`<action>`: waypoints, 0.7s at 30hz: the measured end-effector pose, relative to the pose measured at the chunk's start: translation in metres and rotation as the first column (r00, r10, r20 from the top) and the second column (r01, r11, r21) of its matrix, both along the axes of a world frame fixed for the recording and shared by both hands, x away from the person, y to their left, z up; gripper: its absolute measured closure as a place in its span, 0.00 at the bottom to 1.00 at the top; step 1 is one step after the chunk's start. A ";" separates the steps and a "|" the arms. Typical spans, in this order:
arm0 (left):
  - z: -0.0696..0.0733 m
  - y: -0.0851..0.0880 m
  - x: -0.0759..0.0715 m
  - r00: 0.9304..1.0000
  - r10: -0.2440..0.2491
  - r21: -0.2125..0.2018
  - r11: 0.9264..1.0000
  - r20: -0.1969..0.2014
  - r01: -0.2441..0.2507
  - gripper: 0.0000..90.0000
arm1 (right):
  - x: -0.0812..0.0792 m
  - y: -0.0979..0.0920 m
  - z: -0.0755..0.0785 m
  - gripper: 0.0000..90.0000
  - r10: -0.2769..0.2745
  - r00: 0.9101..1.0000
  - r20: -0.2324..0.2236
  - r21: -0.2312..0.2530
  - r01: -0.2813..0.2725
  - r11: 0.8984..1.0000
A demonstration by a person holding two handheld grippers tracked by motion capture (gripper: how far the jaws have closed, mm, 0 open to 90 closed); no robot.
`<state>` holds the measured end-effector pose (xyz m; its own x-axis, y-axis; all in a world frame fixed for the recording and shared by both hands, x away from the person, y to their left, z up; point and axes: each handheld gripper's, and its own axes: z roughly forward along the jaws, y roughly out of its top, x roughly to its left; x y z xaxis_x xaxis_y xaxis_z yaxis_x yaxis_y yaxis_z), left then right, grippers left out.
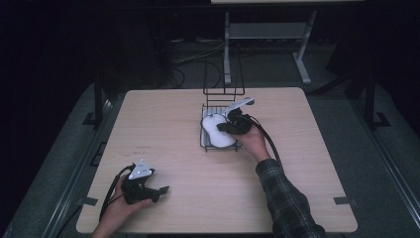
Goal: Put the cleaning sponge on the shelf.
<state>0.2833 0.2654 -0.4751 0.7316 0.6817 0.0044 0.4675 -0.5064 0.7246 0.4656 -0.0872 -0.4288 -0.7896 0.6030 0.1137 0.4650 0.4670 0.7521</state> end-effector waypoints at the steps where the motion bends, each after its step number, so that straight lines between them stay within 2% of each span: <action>1: 0.000 0.000 0.000 1.000 0.001 -0.001 1.000 0.000 -0.001 0.14 | 0.001 -0.001 0.000 1.00 -0.008 1.000 -0.003 0.001 0.008 1.000; 12: 0.000 0.000 0.000 1.000 -0.002 0.004 1.000 0.000 0.002 0.14 | 0.009 -0.019 -0.001 1.00 -0.082 0.997 0.003 -0.016 0.082 0.997; 18: 0.000 0.000 0.000 1.000 -0.002 0.004 1.000 0.000 0.002 0.14 | 0.012 -0.018 -0.003 1.00 -0.099 0.995 0.014 0.012 0.098 0.995; 21: 0.000 0.000 0.000 1.000 -0.002 0.003 1.000 0.000 0.002 0.14 | 0.009 -0.017 -0.001 1.00 -0.085 0.996 0.019 0.026 0.084 0.996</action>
